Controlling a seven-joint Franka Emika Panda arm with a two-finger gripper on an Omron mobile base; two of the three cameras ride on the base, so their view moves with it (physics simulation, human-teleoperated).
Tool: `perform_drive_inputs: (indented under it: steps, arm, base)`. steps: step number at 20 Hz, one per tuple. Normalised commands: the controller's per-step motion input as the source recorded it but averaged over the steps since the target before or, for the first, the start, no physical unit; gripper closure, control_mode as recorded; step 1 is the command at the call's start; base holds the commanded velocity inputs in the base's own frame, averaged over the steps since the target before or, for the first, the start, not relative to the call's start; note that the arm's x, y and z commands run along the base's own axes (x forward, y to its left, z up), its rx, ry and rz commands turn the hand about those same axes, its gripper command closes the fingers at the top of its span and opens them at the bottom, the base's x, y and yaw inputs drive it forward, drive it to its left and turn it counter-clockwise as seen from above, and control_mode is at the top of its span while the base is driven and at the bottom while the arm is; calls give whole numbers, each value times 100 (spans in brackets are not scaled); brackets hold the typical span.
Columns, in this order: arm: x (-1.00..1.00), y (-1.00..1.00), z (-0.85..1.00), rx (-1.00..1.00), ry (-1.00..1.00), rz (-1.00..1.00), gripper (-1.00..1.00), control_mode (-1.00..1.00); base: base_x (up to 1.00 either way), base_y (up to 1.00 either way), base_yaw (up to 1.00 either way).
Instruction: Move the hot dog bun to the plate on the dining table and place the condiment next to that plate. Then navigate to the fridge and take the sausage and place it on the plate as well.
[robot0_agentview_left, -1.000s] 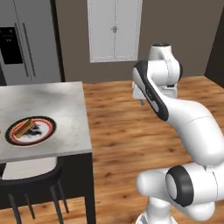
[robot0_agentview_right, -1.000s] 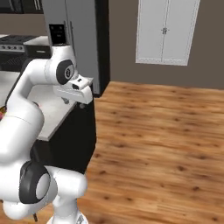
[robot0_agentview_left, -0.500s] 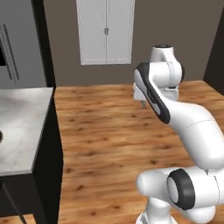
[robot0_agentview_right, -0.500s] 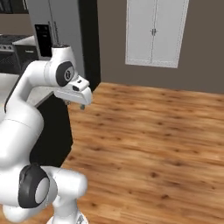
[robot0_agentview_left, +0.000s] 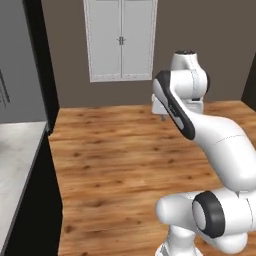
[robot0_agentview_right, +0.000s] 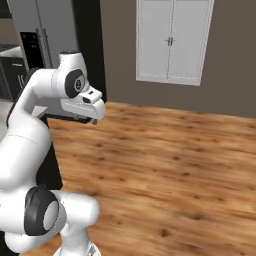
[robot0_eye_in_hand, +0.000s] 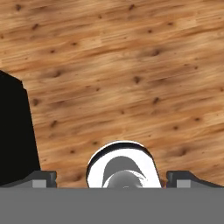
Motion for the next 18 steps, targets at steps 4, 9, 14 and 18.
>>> perform_drive_inputs:
  steps: [4, 9, 14, 18]
  arm:
    - [0, 0, 0, 0, 0, 0, -100, 100]
    - [0, 0, 0, 0, 0, 0, -100, 100]
    - [0, 0, 0, 0, 0, 0, -100, 100]
    - [0, 0, 0, 0, 0, 0, -100, 100]
  base:
    - [100, 1, 0]
    - [100, 18, 0]
    - [100, 43, -2]
    - [100, 53, -7]
